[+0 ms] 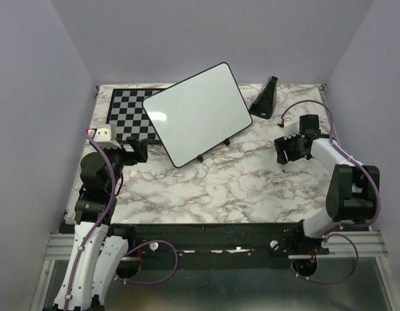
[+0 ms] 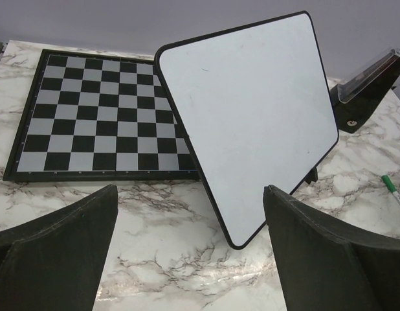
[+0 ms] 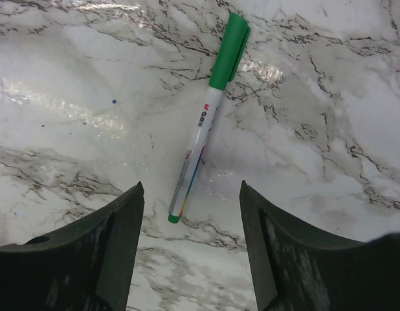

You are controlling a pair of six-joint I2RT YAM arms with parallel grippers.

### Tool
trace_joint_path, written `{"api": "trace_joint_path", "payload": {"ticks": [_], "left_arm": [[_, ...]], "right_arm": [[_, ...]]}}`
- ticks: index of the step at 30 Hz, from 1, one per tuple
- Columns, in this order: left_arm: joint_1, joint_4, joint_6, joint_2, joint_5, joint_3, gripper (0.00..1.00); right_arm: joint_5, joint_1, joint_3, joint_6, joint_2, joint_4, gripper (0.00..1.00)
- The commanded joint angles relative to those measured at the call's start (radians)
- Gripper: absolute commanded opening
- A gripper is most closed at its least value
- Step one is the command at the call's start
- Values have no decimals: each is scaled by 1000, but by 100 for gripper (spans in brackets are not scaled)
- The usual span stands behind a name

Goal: Write a sentence on the whiteboard
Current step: Pick up the whiteboard marker from the center of the board.

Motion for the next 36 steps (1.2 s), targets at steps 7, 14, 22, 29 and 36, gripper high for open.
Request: {"api": "trace_joint_path", "payload": {"ticks": [7, 14, 22, 29, 36], "left_arm": [[-2, 21, 8, -17, 41, -11, 99], [-2, 21, 7, -19, 42, -11, 99], [-2, 22, 6, -17, 48, -13, 99], [-2, 35, 6, -14, 88, -13, 99], [-2, 85, 0, -7, 257, -30, 99]], "right_arm": [[53, -1, 79, -4, 140, -48, 63], [74, 7, 122, 4, 205, -48, 51], [71, 13, 134, -4, 246, -74, 35], [59, 13, 134, -15, 252, -100, 18], [28, 13, 122, -42, 219, -130, 5]]}}
